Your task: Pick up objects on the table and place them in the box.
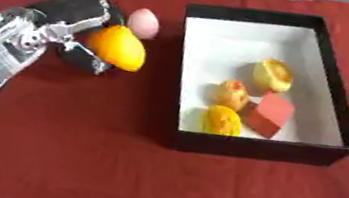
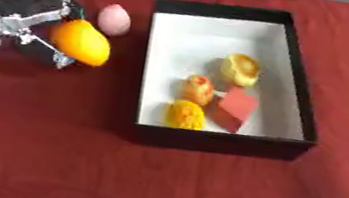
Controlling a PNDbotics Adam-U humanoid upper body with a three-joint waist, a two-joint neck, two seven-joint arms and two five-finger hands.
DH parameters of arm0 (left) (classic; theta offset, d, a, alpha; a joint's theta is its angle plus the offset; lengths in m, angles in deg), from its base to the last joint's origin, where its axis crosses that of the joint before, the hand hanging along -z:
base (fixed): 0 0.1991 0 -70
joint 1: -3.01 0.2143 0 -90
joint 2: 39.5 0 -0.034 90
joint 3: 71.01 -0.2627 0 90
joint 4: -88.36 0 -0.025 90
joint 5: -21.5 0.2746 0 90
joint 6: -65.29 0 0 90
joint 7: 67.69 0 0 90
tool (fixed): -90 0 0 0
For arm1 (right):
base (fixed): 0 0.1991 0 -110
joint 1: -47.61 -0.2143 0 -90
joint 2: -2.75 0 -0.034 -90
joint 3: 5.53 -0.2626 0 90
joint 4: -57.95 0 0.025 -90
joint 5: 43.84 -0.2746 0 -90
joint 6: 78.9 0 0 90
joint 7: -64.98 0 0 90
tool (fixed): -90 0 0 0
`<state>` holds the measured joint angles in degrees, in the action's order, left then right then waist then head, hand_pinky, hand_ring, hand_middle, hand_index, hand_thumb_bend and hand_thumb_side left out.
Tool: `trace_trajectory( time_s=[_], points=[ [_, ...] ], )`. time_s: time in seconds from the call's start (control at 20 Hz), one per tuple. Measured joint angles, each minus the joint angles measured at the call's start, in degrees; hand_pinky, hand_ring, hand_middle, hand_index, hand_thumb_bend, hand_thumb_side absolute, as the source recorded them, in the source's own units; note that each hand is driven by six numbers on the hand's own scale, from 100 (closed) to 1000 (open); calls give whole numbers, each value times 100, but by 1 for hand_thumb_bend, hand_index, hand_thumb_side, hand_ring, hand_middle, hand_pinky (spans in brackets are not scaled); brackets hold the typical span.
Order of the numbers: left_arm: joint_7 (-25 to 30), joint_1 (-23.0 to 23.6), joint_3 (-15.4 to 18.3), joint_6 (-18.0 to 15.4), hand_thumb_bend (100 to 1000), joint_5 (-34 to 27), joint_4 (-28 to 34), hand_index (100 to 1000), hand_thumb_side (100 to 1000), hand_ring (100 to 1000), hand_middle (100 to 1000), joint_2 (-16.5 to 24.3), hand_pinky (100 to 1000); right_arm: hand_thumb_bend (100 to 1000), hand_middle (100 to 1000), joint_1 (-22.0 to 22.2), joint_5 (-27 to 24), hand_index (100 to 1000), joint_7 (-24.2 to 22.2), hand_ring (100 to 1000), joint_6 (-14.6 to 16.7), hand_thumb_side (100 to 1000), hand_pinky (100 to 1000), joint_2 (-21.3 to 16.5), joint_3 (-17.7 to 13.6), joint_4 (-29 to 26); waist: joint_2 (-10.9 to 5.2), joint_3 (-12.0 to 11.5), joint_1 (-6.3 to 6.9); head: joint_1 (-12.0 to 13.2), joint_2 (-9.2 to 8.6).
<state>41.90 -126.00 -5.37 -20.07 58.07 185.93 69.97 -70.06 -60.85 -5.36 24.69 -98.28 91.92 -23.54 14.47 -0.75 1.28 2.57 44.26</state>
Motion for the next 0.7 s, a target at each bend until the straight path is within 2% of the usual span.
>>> trace_trajectory(
  time_s=[0.35, 0.5, 0.7],
  points=[
    [312, -574, 90, 93, 122, -280, 908, 560, 100, 532, 526, -90, 507, 100, 871, 53, 0, 921, 6, 810, 4, 677, 960, -53, -33, -1, -130, -77, 46, -101, 0],
    [555, -850, 59, 130, 100, -429, 970, 561, 100, 531, 525, -400, 504, 100, 871, 46, 0, 921, 5, 810, 4, 673, 959, -64, -34, -3, -173, -77, 38, -147, 0],
    [765, -990, 7, 136, 100, -479, 789, 563, 100, 530, 525, -880, 500, 100, 873, 11, 0, 921, -2, 812, 2, 673, 959, -65, -32, -6, -195, -67, 38, -145, 0]
  ],
)
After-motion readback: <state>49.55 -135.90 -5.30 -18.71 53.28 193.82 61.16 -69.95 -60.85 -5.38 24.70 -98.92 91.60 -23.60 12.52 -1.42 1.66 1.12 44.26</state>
